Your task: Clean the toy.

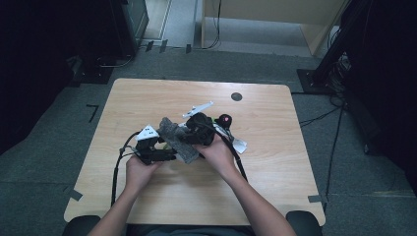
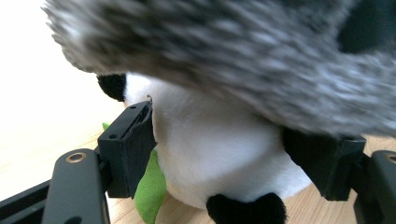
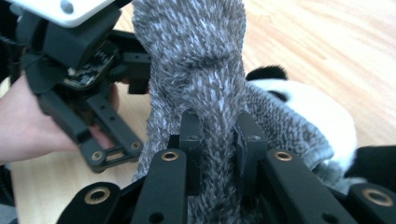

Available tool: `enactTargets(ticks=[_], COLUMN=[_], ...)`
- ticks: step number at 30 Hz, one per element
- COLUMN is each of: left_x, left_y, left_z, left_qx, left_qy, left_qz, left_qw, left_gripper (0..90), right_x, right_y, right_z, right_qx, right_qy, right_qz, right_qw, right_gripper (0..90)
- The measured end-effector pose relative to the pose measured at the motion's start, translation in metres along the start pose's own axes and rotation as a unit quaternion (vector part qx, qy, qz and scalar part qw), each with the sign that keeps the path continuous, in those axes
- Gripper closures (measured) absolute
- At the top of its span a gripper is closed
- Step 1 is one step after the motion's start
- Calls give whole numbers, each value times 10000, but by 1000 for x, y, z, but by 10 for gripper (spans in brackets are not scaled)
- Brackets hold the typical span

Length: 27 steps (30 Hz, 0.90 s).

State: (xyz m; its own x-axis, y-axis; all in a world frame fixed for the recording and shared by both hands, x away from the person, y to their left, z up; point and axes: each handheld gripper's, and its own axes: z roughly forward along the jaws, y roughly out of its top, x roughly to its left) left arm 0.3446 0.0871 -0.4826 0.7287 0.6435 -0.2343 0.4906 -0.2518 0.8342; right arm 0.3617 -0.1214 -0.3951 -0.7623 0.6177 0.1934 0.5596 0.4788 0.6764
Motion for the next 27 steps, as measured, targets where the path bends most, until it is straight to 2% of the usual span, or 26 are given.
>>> enactTargets(ticks=[5, 12, 21, 22, 25, 27], left_x=[1, 0, 1, 1, 1, 1], left_y=[0, 0, -1, -1, -1, -1], left_z=[0, 1, 2, 2, 1, 2], left_qx=[14, 59, 87, 80, 89, 68], left_qy=[1, -24, -57, -60, -59, -64], left_qz=[-11, 82, 87, 84, 92, 66], left_qw=[10000, 9999, 9999, 9999, 9999, 9999], left_gripper=[257, 256, 254, 254, 254, 254], right_x=[-10, -20, -43, -45, -48, -46], right_y=[7, 13, 17, 16, 17, 18], right_z=[1, -10, -32, -35, -51, -54], right_qx=[-48, -225, -352, -383, -597, -660], right_qy=[-48, -138, -533, -555, -487, -417], right_qz=[82, 154, 257, 323, 405, 402], right_qw=[9999, 9995, 9976, 9972, 9962, 9961], right_gripper=[770, 769, 774, 774, 776, 776])
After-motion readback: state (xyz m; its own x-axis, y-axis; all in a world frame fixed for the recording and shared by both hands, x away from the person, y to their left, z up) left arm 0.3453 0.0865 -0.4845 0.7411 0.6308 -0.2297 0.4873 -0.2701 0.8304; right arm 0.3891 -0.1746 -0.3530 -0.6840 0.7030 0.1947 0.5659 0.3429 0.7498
